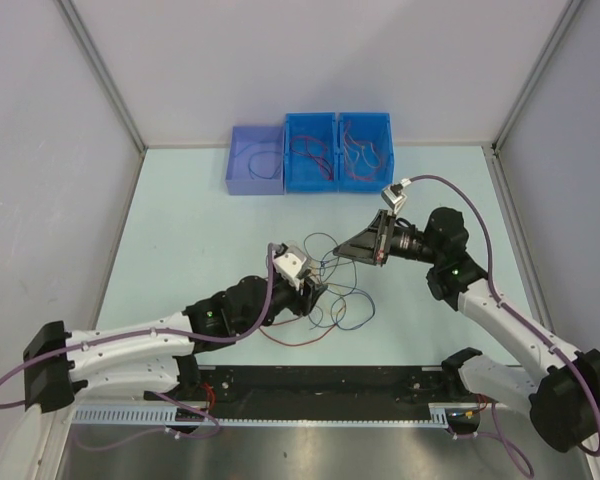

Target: Untangle the cables

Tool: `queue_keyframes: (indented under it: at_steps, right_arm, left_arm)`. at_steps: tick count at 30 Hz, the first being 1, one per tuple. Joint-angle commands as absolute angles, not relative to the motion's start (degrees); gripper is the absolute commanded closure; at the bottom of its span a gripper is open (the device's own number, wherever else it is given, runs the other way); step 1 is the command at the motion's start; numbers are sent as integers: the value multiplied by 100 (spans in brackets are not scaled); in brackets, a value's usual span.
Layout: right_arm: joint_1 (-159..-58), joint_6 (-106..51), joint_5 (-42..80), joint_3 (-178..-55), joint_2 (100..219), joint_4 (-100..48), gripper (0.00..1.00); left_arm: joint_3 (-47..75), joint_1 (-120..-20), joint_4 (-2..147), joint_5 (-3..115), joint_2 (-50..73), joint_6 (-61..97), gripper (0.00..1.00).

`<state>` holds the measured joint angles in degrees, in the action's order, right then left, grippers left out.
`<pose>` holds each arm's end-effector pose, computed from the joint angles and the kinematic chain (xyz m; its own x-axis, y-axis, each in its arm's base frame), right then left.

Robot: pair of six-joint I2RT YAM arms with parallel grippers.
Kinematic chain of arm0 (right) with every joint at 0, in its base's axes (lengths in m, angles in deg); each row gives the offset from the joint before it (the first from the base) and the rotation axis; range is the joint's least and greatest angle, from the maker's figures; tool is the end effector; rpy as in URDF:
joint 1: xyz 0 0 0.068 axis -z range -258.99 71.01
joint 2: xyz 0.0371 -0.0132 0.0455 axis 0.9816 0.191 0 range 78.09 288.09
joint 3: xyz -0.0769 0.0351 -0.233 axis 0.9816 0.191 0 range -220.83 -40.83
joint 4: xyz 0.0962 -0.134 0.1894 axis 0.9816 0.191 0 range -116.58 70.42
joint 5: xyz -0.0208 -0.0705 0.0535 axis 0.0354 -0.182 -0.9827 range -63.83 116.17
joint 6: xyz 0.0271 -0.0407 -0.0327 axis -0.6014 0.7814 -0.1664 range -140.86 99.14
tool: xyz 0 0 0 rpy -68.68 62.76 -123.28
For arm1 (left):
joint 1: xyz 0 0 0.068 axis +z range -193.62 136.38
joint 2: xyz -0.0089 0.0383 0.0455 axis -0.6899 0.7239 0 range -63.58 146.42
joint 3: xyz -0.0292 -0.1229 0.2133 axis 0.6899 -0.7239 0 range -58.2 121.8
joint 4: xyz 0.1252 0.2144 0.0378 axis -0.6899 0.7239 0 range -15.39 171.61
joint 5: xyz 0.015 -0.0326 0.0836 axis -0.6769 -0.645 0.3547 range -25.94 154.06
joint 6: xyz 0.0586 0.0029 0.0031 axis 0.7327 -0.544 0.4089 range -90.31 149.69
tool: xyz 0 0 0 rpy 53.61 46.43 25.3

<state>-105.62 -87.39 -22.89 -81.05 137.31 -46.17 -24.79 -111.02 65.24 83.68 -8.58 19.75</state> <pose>0.2009 0.1369 0.2997 -0.8851 0.2285 -0.4055 -0.3945 0.0942 0.9141 0.1033 -0.2112 0.2542 -0.2085 0.0778 -0.9749 0.7184 0.6886 -0.0987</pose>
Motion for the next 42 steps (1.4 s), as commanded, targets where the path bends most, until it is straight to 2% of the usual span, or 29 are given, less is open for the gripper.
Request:
queue_keyframes:
  at_steps: [1,5,7,9,13,16,17,21,22,23,33,35,36,37,39,40,41,42]
  right_arm:
    - [-10588,-8994,-2516,-8372,13812,-4951,100]
    - [-10597,-9144,-2612,-8372,13891,-5066,100]
    - [-10588,-9267,-2648,-8372,13900,-5162,100]
    - [-10588,-9363,-2683,-8380,13900,-5320,100]
    - [-10588,-9793,-2762,-8372,13952,-5645,100]
    - [-10606,-10074,-2815,-8372,14031,-5944,100]
    - [-10614,-10110,-2815,-8372,14049,-6006,100]
    - [-10606,-10120,-2832,-8372,14058,-5981,100]
    - [-10606,-10111,-2832,-8372,14032,-5954,100]
    - [-10614,-10076,-2832,-8372,14023,-5893,100]
    - [-10588,-9777,-2929,-8372,14067,-5620,100]
    - [-10518,-9733,-2973,-8372,14067,-5576,79]
    - [-10466,-9689,-3016,-8372,14049,-5506,63]
    - [-10317,-9376,-3043,-8398,14014,-5340,36]
    - [-10158,-8699,-2895,-8783,13848,-3964,29]
    - [-10070,-7704,-2685,-8993,13725,-3358,26]
    - [-10070,-7224,-2378,-9213,13611,-1995,24]
    - [-10104,-6741,-1697,-9650,13444,-1468,22]
  left_arm:
    - [-2454,-11191,5765,8376,-778,2090,49]
    - [-2480,-11209,5493,8244,-698,2081,51]
    - [-2498,-11226,5396,8208,-681,2098,35]
    - [-2516,-11244,5386,8261,-672,2090,25]
    - [-2586,-11253,5334,8357,-698,2107,23]
    - [-2630,-11253,5229,8340,-724,2107,27]
    - [-2639,-11253,5202,8314,-742,2099,30]
    - [-2551,-11253,5158,8261,-795,2107,67]
    - [-2533,-11261,5184,8261,-812,2116,77]
    - [-2542,-11261,5184,8278,-838,2133,99]
    - [-2568,-11261,5526,8340,-1550,2134,100]
    - [-2499,-11261,5719,8384,-1726,2072,100]
    - [-2463,-11261,5981,8401,-1770,2046,100]
    - [-2411,-11261,6141,8436,-1788,2020,100]
    - [-2156,-11261,6762,8577,-1753,1949,100]
    - [-2042,-11261,7010,8656,-1692,1906,100]
    - [-1736,-11261,7265,8813,-1535,1801,100]
    - [-1542,-11253,7963,8919,-1437,1687,100]
